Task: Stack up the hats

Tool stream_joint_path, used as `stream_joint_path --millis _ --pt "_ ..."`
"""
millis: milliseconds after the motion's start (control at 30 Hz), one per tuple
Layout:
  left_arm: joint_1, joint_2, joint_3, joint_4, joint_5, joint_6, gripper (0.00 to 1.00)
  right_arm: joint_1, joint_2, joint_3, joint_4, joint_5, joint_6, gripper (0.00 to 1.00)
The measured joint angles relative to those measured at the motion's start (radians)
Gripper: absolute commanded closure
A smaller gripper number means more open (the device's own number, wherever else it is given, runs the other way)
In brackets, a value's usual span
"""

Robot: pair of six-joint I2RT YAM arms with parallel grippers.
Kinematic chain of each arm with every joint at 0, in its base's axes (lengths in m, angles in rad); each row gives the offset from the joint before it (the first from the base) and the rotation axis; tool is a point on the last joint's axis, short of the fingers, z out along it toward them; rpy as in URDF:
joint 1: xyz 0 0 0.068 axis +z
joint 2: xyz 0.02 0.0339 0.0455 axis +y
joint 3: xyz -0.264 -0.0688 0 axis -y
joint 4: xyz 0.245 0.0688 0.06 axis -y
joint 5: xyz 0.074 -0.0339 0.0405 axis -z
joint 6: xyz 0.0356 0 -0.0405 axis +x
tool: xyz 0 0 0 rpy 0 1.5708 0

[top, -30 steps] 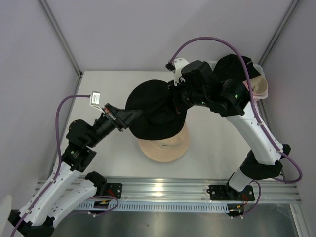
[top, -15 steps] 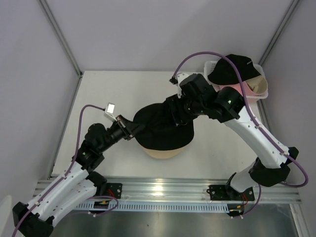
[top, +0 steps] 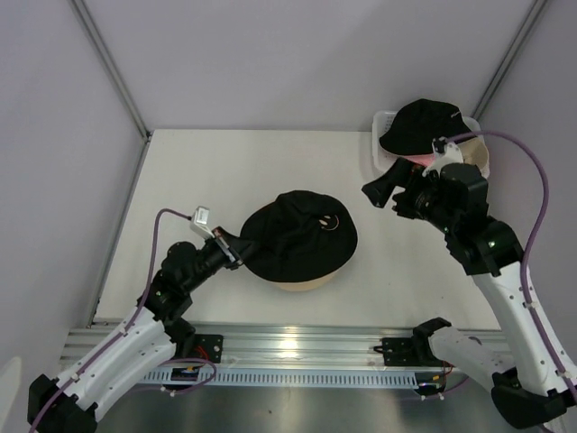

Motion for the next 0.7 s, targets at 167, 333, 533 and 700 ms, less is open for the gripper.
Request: stream_joint_path --millis 167,333,533,700 --pt "0.000 -0.055 -0.021 -0.002 -0.012 0.031 0.99 -0.123 -0.129 -0.419 0.240 -0.106 0.201 0.09" --pt "0.000 -0.029 -0.021 -0.001 -0.011 0.039 0.99 -0.134 -0.142 -0.663 0.340 -0.174 0.344 0.21" --pt "0.000 -0.005 -0.031 0.024 -0.010 0.024 0.99 -0.126 -0.264 -0.827 0.597 -0.216 0.476 0.28" --pt "0.000 -0.039 -0.046 0.026 -0.018 0.014 0.99 -0.090 -0.298 -0.974 0.835 -0.226 0.596 0.32"
